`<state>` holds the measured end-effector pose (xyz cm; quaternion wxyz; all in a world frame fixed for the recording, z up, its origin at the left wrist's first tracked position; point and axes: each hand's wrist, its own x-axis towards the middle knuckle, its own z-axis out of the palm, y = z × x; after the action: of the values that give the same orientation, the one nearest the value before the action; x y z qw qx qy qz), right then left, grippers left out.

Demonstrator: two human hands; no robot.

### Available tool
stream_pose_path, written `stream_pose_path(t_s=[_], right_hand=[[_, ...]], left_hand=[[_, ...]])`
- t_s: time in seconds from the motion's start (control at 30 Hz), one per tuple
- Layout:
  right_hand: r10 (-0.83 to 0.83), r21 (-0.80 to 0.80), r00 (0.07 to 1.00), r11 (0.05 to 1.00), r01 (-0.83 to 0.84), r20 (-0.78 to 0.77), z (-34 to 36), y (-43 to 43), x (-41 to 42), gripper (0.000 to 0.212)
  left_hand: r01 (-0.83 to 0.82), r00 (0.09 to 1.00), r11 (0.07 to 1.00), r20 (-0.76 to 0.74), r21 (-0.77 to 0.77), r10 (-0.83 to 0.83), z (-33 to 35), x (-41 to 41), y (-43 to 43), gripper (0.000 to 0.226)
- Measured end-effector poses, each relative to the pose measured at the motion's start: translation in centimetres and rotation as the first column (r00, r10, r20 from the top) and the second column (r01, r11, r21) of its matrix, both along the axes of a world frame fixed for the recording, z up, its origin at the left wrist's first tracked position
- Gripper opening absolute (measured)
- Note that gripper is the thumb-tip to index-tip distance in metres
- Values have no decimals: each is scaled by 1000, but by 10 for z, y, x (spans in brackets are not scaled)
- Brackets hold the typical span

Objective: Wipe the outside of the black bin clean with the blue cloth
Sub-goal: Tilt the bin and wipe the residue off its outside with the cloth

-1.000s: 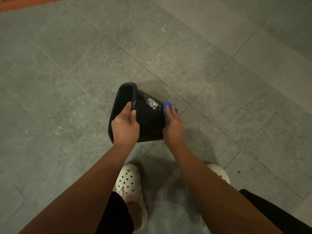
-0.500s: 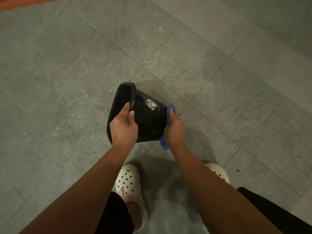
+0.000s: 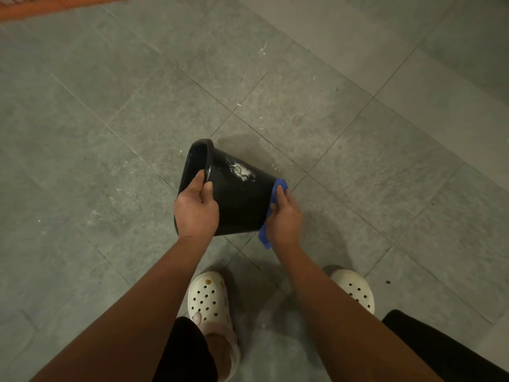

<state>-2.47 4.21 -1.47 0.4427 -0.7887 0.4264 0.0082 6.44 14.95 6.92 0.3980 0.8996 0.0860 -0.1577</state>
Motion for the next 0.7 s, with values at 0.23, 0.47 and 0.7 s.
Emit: stream_pose_path(t_s=[0.23, 0.47, 0.7], right_hand=[[181, -145, 946, 979, -147, 268, -4, 24, -14, 57], [-16, -25, 975, 999, 22, 222, -10, 34, -10, 52], [121, -138, 968, 986, -91, 221, -11, 18, -2, 65]], left_hand=[[17, 1000, 1000, 8, 16, -17, -1, 4, 1, 38], [31, 999, 999, 10, 9, -31, -4, 5, 1, 38], [88, 996, 996, 31, -7, -88, -3, 2, 3, 38]])
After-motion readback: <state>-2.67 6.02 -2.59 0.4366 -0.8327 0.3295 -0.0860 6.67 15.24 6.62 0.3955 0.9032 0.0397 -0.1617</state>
